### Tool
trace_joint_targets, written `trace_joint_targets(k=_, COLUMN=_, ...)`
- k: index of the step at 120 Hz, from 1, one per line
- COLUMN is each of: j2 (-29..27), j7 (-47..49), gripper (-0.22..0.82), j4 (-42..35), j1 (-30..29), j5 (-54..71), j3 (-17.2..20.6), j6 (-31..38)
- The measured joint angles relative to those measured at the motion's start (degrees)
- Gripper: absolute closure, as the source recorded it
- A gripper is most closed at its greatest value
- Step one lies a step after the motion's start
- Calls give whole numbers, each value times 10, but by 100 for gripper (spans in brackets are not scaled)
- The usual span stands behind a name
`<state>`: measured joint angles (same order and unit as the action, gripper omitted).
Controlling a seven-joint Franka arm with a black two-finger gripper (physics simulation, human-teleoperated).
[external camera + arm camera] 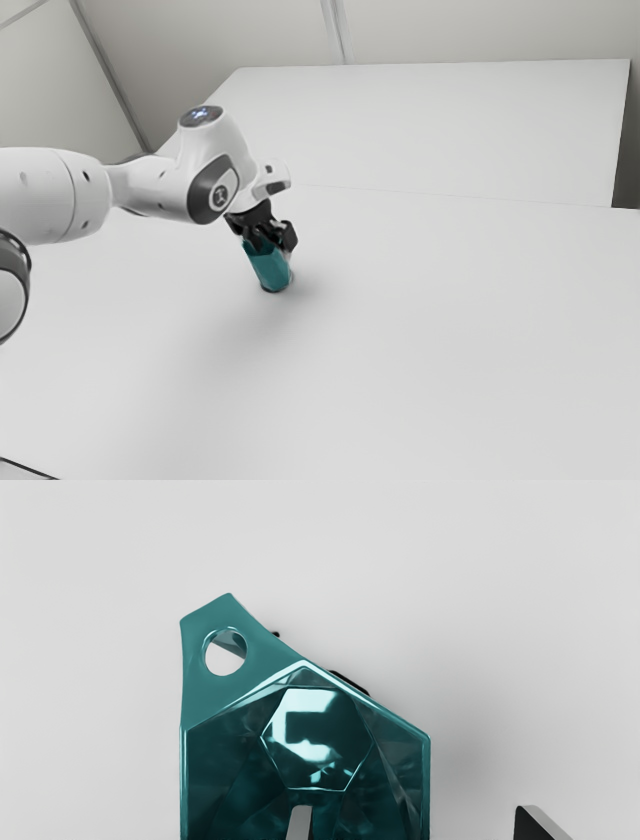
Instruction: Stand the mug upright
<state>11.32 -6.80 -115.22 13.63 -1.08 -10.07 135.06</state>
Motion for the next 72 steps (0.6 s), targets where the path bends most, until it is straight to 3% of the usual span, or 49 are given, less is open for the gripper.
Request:
trace_joint_targets(k=35, j2=-68, j7=1, gripper=4, j4=10, j1=8, j5=23, j3=-3, j6=-33)
trace_joint_targets(k=72, j2=-90, j7=2, gripper=1, j4=178, j1=-7, j5=51, j3=-13, j6=-215)
